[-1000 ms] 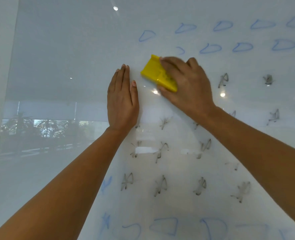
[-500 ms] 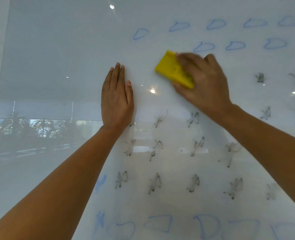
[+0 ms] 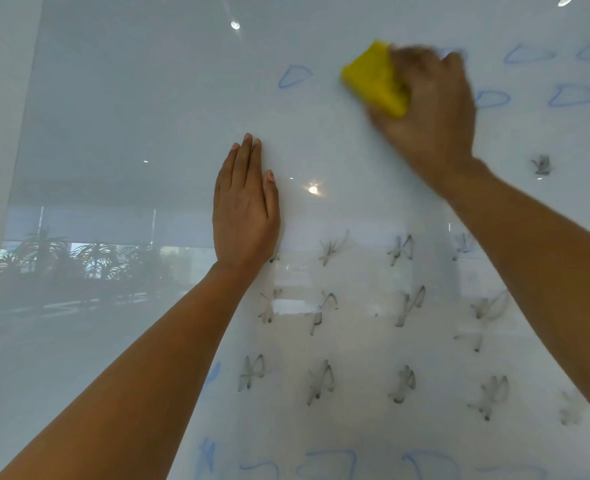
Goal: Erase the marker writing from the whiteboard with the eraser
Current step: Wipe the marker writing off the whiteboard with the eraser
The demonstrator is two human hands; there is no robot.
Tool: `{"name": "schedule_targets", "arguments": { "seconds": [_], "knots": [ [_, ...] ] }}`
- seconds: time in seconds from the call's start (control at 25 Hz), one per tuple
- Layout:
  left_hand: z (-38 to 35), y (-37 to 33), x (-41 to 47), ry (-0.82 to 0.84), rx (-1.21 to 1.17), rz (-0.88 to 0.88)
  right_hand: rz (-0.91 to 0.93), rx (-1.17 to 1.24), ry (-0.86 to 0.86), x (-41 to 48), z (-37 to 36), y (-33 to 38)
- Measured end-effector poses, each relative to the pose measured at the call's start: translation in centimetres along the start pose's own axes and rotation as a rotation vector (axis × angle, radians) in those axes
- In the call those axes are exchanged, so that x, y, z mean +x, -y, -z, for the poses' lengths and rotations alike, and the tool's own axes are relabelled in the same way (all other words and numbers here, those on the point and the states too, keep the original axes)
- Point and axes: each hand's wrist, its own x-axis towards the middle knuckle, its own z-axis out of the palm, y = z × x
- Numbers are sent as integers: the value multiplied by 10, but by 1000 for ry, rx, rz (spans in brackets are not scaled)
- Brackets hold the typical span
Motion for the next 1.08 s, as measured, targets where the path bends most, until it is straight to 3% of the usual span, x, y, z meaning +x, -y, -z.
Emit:
{"name": "schedule_targets", "arguments": {
  "seconds": [0.08, 0.16, 0.32, 0.44, 0.52, 0.68, 0.72, 0.92, 1.0, 1.08],
  "knots": [
    [-1, 1, 0, -4, -3, 1, -221, -75, -43, 35, -7, 0],
    [-2, 1, 0, -9, 0, -3, -213, -127, 2, 56, -18, 20],
    [-1, 0, 0, -12, 6, -8, 191, -40, 191, 32, -35, 79],
    [0, -1, -1, -9, -2, -4, 371, -37, 176, -4, -28, 75],
    [0, -1, -1, -7, -2, -9, 287, -95, 121, -5, -20, 50],
    [-1, 0, -1, -11, 1, -10, -119, -170, 52, 27, -19, 35],
    [-1, 0, -1, -13, 2, -9, -101, -153, 63, 22, -19, 43],
    [0, -1, -1, -13, -4, 0, 368, -41, 150, -81, 6, 39],
    [0, -3, -1, -9, 7, -10, 290, -70, 84, -76, 17, 7],
    [1, -1, -1, -9, 17, -10, 8, -147, 41, -44, 18, -17]
  ]
}}
